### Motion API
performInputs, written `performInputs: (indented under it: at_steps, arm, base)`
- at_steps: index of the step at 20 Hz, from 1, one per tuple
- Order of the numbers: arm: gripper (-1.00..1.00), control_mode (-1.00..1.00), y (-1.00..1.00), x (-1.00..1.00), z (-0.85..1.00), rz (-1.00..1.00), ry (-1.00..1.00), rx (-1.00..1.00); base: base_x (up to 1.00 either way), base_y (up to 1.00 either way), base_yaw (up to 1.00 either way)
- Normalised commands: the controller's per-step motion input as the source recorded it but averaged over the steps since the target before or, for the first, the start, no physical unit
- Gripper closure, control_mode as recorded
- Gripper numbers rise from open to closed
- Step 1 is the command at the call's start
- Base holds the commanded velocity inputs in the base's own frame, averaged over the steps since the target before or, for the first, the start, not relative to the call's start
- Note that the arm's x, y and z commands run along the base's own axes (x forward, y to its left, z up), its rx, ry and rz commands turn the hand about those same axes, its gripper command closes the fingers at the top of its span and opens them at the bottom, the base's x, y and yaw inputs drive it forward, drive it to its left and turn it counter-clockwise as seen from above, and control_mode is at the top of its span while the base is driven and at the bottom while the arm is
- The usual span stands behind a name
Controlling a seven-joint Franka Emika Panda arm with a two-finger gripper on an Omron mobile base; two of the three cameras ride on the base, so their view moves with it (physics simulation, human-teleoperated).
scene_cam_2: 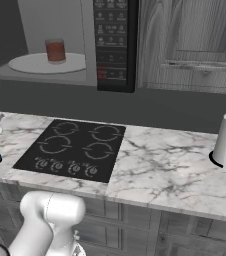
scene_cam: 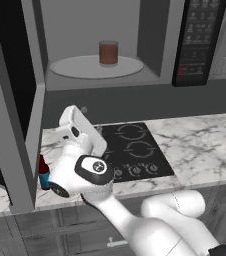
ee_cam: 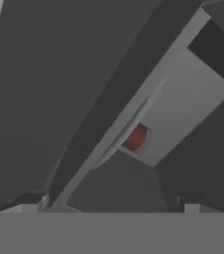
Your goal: Place the microwavable item in the microwave. Then, close the microwave door and press the start button.
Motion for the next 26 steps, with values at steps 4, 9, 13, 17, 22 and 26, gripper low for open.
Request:
performInputs:
  at_steps: [4, 9, 13, 17, 22, 26]
  arm:
    - [-1.00, -1.00, 0.48, -0.28, -0.36, -0.21, -0.02, -0.17]
    - [-1.00, -1.00, 0.59, -0.26, -0.33, -0.19, -0.02, -0.16]
    - [-1.00, -1.00, 0.80, -0.33, -0.06, -0.16, -0.06, -0.13]
    - [-1.00, -1.00, 0.99, -0.31, 0.00, -0.16, -0.16, -0.15]
    - [-1.00, -1.00, 0.99, -0.31, 0.03, -0.19, -0.10, -0.14]
    - [-1.00, -1.00, 0.81, -0.26, 0.21, -0.22, -0.09, -0.11]
  base:
    - [0.00, 0.00, 0.00]
    - [0.00, 0.00, 0.00]
    - [0.00, 0.00, 0.00]
    - [0.00, 0.00, 0.00]
    - [0.00, 0.00, 0.00]
    - [0.00, 0.00, 0.00]
